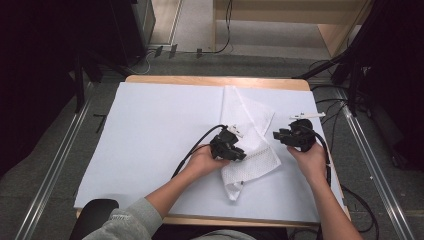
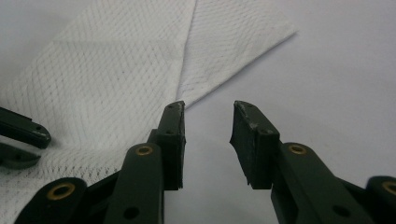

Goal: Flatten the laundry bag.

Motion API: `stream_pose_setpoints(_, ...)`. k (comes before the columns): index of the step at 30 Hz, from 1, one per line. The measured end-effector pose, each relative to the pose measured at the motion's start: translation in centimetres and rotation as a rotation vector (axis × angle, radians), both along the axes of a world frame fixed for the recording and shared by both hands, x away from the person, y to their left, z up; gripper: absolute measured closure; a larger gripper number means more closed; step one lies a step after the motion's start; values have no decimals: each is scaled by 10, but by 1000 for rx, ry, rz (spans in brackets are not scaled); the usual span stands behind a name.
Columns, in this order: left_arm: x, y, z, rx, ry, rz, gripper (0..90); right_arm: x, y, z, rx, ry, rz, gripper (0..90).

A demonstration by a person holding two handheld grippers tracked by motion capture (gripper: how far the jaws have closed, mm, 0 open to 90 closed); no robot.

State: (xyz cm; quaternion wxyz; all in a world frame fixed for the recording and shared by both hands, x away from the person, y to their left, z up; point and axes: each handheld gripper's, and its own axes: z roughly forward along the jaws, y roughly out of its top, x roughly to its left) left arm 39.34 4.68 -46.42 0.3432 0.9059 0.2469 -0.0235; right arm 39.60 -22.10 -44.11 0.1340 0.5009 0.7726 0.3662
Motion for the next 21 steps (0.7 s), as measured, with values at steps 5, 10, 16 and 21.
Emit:
stream_pose_setpoints(5,4,4,-3,-35,42,10,900,1,2,-1,5,9,6,662)
stream_pose_setpoints(10,6,7,0,-42,73,38,900,1,3,-2,1,6,7,664)
stream_pose_setpoints(16,5,17,19,-115,55,54,900,3,2,-3,3,9,7,669)
stream_pose_setpoints(21,5,30,28,-116,48,65,900,3,4,-3,6,10,8,671)
